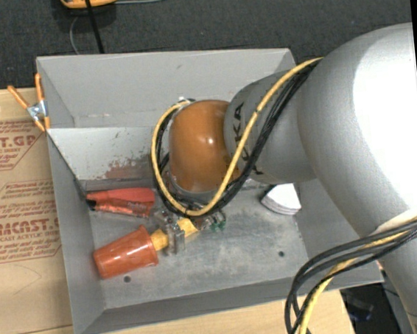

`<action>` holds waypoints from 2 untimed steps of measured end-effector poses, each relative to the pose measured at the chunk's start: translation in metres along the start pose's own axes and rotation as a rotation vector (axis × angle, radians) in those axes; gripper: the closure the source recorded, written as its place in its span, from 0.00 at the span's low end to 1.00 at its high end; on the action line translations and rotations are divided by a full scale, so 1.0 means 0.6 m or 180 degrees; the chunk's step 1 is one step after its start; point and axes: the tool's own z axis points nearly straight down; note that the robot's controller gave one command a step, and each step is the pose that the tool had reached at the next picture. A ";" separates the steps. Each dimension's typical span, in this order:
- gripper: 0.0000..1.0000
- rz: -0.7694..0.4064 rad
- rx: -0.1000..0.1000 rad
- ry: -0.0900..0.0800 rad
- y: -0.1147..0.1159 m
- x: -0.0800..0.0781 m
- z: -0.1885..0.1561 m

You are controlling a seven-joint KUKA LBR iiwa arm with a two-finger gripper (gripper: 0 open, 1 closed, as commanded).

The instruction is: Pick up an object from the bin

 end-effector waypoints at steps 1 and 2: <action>1.00 0.0001 0.0000 0.0000 0.000 0.000 0.000; 1.00 0.0014 -0.0002 0.0023 -0.006 0.000 -0.087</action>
Offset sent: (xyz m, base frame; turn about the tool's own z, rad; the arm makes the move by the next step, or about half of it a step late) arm 0.0085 -0.0078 0.1223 0.0111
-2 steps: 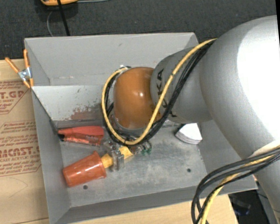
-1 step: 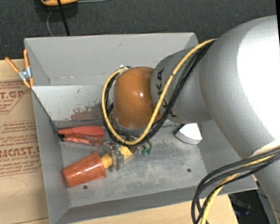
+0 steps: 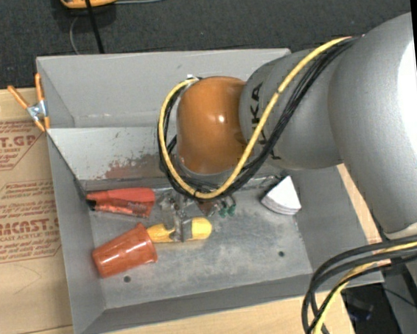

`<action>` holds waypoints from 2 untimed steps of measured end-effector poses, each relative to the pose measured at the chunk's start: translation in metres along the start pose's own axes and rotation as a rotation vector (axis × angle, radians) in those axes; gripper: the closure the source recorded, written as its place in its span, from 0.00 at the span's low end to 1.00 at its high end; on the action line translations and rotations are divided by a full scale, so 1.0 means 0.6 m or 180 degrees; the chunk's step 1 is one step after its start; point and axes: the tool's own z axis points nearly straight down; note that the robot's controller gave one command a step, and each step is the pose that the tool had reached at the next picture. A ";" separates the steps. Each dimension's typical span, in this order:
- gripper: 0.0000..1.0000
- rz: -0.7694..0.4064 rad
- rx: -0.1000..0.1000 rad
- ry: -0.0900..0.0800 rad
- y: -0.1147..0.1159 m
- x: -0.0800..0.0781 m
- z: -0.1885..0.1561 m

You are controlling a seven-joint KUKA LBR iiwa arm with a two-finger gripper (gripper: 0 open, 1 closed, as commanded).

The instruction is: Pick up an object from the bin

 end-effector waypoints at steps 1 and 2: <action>1.00 0.0004 0.0003 -0.0025 -0.003 -0.007 -0.036; 0.00 -0.1022 -0.0006 0.0004 -0.029 0.006 0.053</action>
Offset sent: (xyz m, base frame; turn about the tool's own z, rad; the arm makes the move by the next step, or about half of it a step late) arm 0.0036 -0.0177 -0.0299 -0.3211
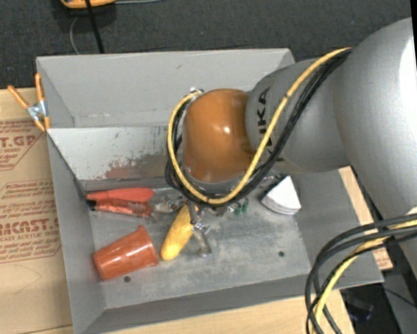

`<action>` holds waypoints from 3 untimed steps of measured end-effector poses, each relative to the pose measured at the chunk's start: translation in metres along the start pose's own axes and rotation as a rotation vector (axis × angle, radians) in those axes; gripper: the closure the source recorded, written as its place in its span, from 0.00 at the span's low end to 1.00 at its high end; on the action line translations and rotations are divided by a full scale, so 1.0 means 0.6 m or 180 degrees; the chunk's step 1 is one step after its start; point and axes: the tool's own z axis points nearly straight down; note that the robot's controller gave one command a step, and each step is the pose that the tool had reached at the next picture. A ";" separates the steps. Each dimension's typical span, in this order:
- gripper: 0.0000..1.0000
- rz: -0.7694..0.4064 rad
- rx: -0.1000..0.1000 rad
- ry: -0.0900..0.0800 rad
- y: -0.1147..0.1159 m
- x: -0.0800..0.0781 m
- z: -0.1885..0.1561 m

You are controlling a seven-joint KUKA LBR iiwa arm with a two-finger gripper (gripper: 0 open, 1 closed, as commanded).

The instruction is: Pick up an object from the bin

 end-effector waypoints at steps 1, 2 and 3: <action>1.00 0.0003 0.0004 -0.0012 -0.001 -0.003 -0.005; 1.00 0.0003 0.0004 -0.0012 -0.001 -0.003 -0.005; 1.00 -0.0138 0.0010 -0.0033 0.009 -0.005 -0.245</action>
Offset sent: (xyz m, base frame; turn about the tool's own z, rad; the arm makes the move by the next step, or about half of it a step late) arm 0.0000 0.0000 0.0000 0.0000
